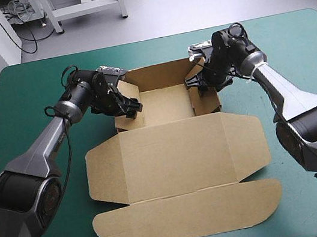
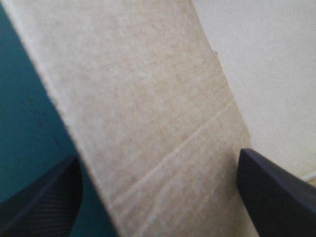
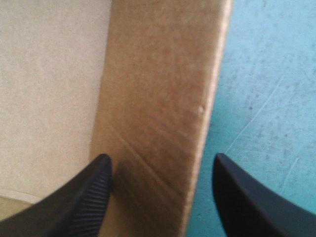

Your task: Fold the box

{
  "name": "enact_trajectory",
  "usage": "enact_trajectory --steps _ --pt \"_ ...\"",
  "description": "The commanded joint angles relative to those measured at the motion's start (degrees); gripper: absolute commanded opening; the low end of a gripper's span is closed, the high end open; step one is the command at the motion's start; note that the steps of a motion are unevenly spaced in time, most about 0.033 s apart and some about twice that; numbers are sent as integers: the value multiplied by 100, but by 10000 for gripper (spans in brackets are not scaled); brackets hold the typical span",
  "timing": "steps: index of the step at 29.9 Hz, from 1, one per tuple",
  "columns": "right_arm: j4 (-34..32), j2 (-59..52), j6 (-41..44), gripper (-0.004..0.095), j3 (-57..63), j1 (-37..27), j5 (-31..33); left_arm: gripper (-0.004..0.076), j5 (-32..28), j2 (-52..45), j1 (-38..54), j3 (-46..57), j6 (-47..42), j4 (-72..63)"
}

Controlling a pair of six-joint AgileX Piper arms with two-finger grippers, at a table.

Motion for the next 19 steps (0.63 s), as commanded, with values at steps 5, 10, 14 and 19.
enact_trajectory --steps 5,10,14,19 --pt "-5 -397 -120 820 -136 9 -99 610 -300 -373 -27 -509 -66 33" --pt "-5 -671 -193 820 -195 -1 -252 610 -47 -382 -27 -977 -79 61" --pt "-5 -947 -251 819 -431 -1 -188 610 239 -442 -27 -1369 58 127" --pt "-27 -1378 -463 819 -657 -1 -160 608 242 -895 -27 -1471 256 224"
